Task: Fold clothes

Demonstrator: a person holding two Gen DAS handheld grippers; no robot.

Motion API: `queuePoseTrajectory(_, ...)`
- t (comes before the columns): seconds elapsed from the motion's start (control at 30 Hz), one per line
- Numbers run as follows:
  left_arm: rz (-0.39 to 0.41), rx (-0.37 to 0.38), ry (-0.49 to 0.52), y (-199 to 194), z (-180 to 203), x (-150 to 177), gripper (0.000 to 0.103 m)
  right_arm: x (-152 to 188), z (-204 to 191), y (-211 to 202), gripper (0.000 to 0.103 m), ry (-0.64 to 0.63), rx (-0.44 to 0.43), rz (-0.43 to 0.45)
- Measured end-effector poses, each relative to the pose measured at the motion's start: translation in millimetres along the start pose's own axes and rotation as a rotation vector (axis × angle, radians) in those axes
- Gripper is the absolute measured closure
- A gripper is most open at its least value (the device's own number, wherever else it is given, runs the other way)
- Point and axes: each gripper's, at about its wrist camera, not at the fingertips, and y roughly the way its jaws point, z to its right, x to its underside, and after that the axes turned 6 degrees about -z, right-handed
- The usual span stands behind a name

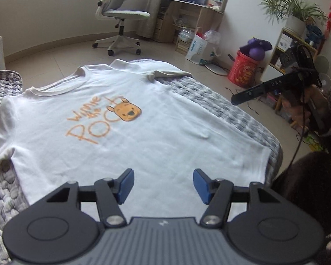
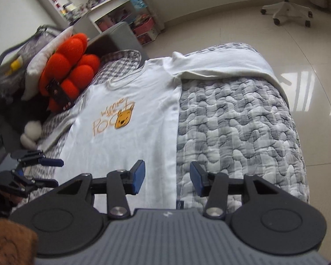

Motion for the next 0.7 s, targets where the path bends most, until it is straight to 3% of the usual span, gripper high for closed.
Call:
queuePoseTrajectory(0.33, 0.098, -0.15, -0.118, 36, -40, -47, 0.04, -34, 62, 29, 0.054, 0.396, -0.04, 0.147)
queuePoseTrajectory(0.7, 0.176, -0.246, -0.227, 80, -70, -70, 0.036, -58, 94, 47, 0.054, 0.6, -0.085, 0.305)
